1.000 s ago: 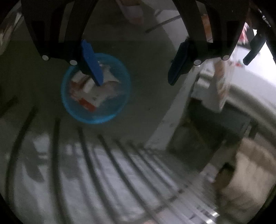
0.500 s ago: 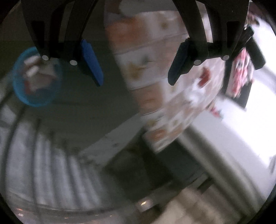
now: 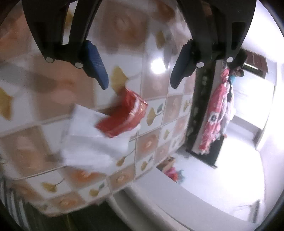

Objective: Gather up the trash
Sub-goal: 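Move both tools back to the table toward the red packet and tissue, then grasp the red snack packet with the right tool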

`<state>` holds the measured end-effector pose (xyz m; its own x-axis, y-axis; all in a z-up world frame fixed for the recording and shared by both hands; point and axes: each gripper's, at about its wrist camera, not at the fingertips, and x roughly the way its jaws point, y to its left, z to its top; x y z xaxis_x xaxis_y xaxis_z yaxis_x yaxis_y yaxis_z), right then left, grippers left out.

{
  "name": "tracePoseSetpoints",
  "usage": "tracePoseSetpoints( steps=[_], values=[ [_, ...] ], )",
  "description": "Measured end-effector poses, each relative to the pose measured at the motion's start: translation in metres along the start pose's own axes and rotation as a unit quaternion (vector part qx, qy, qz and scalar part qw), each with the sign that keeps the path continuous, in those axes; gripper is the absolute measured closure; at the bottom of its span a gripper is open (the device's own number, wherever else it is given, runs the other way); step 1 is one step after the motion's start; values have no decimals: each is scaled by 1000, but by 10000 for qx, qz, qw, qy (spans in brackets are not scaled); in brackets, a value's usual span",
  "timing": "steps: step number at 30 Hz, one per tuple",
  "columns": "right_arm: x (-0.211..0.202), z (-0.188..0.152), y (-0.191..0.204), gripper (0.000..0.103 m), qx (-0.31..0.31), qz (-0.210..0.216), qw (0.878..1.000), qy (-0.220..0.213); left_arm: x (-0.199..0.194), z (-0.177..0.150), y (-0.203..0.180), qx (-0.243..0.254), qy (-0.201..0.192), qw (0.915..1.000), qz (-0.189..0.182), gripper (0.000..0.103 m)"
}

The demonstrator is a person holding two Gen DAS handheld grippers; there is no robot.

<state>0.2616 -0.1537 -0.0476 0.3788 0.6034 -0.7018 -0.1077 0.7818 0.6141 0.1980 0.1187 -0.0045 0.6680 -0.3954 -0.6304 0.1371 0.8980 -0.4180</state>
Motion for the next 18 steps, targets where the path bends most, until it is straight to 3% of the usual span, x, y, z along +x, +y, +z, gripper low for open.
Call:
tracePoseSetpoints(
  steps=[4,8,13,18],
  values=[
    [32,17,2,45,347,-407,9985,99,-5,5,9,49,-105,9999,40,8],
    [47,21,-2,50,673,-435,9967,102,-5,7,11,133,-162,9998,23,8],
    [57,22,-8,75,972,-438,9943,96,-2,8,8,186,-164,9997,-3,8],
    [58,21,-17,88,1142,-294,9930,107,-2,8,4,195,-183,9996,-68,8]
  ],
)
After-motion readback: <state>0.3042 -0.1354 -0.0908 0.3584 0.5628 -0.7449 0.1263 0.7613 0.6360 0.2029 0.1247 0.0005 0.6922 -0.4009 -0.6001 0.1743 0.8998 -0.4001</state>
